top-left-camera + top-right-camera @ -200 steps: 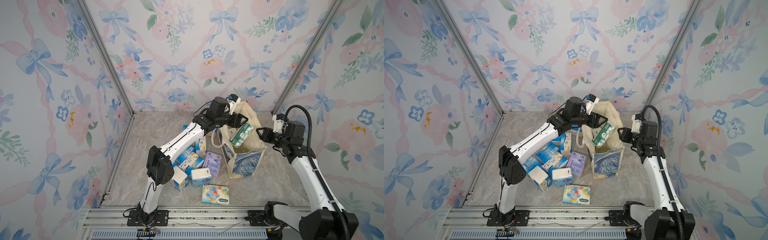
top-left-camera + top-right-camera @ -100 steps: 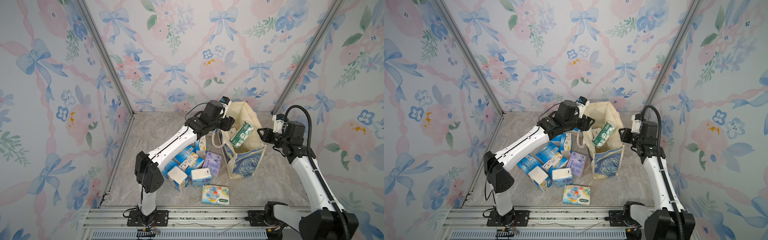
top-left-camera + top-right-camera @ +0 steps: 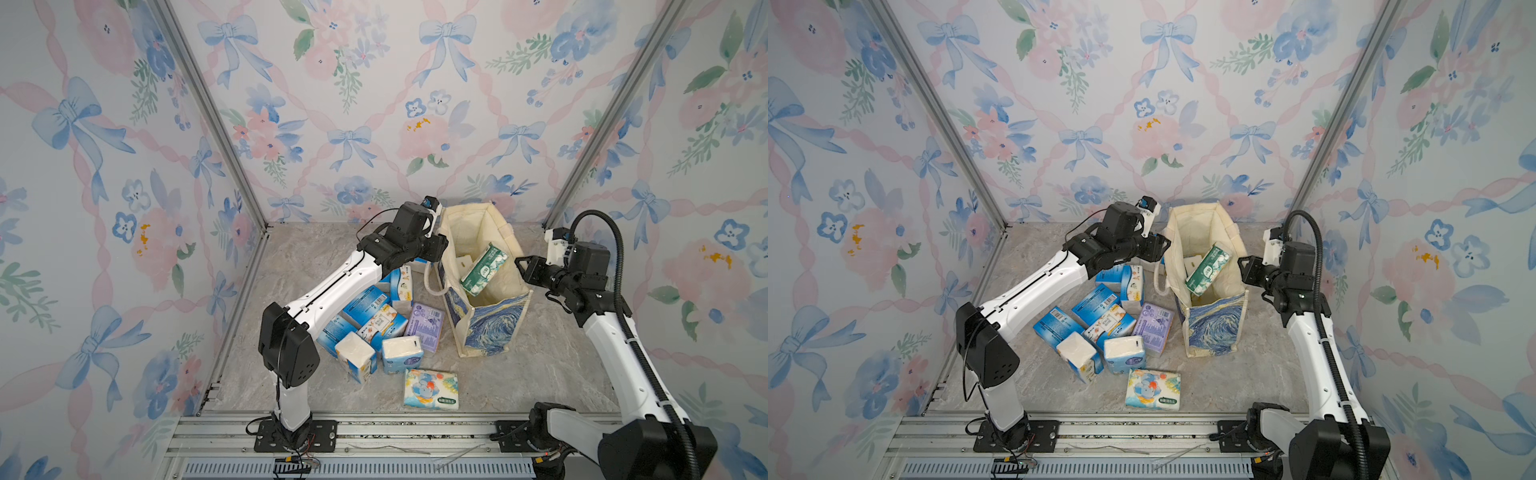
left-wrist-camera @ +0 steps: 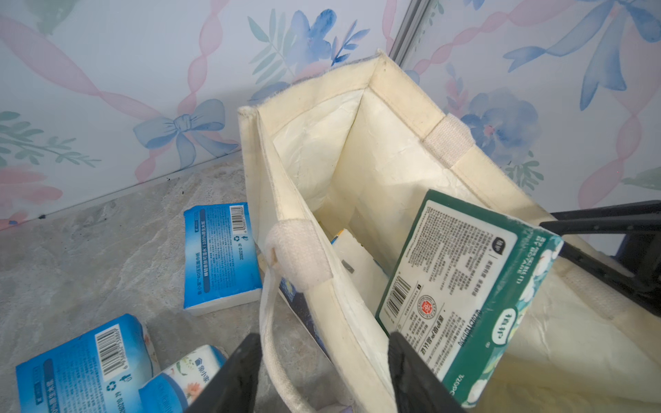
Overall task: Put tissues into the canvas bag
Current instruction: Adjust the canvas bag at the center of the board.
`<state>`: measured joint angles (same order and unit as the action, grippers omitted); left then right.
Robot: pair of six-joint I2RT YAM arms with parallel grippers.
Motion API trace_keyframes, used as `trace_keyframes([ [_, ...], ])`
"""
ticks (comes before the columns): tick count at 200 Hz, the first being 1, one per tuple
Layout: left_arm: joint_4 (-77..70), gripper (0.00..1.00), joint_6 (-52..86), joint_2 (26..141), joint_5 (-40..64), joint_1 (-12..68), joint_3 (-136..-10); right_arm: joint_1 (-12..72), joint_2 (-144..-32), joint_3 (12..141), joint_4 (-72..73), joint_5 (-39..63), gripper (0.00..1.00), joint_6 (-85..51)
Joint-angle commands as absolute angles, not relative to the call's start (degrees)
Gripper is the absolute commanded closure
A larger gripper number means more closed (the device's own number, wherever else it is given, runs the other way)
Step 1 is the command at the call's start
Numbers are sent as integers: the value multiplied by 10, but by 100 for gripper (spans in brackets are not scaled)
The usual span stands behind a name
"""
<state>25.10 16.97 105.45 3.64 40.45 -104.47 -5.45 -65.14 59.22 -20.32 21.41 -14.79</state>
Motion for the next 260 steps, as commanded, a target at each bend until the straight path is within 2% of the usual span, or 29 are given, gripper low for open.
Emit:
trace_keyframes([
  [1, 257, 41, 179, 1069, 65, 399, -1050, -50, -640, 604, -206, 215, 71, -143],
  [57, 257, 42, 186, 1093, 85, 392, -1053, -50, -637, 604, -207, 216, 71, -145],
  [80, 257, 47, 188, 1102, 98, 390, -1059, -49, -637, 607, -207, 216, 71, -145],
  [94, 257, 57, 189, 1108, 109, 389, -1064, -49, -637, 608, -207, 216, 71, -146],
  [118, 257, 87, 188, 1115, 124, 385, -1075, -49, -635, 608, -207, 216, 71, -148],
  [136, 257, 100, 185, 1119, 130, 385, -1086, -48, -632, 608, -204, 216, 73, -150],
  [187, 256, 100, 168, 1124, 132, 394, -1145, -29, -615, 619, -193, 216, 82, -155],
  [260, 256, 100, 145, 1125, 106, 393, -1180, 4, -580, 631, -202, 197, 84, -150],
])
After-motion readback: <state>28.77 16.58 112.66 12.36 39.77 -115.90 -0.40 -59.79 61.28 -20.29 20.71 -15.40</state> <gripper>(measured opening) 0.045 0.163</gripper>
